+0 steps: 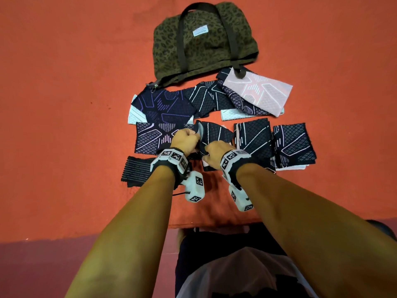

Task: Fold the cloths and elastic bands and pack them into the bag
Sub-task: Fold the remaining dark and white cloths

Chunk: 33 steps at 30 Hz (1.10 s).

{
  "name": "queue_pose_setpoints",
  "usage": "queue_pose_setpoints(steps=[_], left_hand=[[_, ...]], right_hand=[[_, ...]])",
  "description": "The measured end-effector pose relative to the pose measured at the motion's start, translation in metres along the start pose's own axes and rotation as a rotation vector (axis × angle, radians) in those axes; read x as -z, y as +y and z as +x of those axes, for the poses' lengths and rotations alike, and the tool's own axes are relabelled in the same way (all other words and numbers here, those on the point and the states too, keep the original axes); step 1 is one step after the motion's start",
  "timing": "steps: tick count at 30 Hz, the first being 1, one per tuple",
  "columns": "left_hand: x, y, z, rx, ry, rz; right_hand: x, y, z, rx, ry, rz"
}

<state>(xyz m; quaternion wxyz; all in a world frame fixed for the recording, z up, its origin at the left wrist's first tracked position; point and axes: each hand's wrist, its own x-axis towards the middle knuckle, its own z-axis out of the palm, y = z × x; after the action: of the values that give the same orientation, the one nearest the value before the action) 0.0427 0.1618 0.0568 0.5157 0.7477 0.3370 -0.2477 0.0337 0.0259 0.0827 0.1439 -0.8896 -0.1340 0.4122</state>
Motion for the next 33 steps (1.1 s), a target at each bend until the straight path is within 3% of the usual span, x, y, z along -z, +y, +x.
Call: queue_pose_setpoints(steps=[5,10,17,20,27,33], left_hand=[[0.0,-0.005,0.007,-0.049,-0.013,0.044],[0.004,-0.016,0.006,-0.045,-0.019,0.006],[0.002,-0.028,0.009,-0.072,0.02,-0.024],[0.0,-0.031,0.011,-0.103,-0.002,-0.013],[-0.001,-0.013,0.004,-0.345,-0.058,-0.018],[-0.007,-0.004,0.015,-0.272,0.012,-0.029]], right_hand=[[0.002,0.003,-0.002,-0.003,-0.061,0.053],[0.013,0.01,0.007,-0.16,0.125,0.095],[0.031,0.014,0.014,-0.143,0.013,0.077],[0.025,0.016,0.015,-0.203,0.016,0.081],[0.032,0.023,0.002,-0.324,0.067,0.109],[0.039,0.021,-0.007,-0.343,0.038,0.056]])
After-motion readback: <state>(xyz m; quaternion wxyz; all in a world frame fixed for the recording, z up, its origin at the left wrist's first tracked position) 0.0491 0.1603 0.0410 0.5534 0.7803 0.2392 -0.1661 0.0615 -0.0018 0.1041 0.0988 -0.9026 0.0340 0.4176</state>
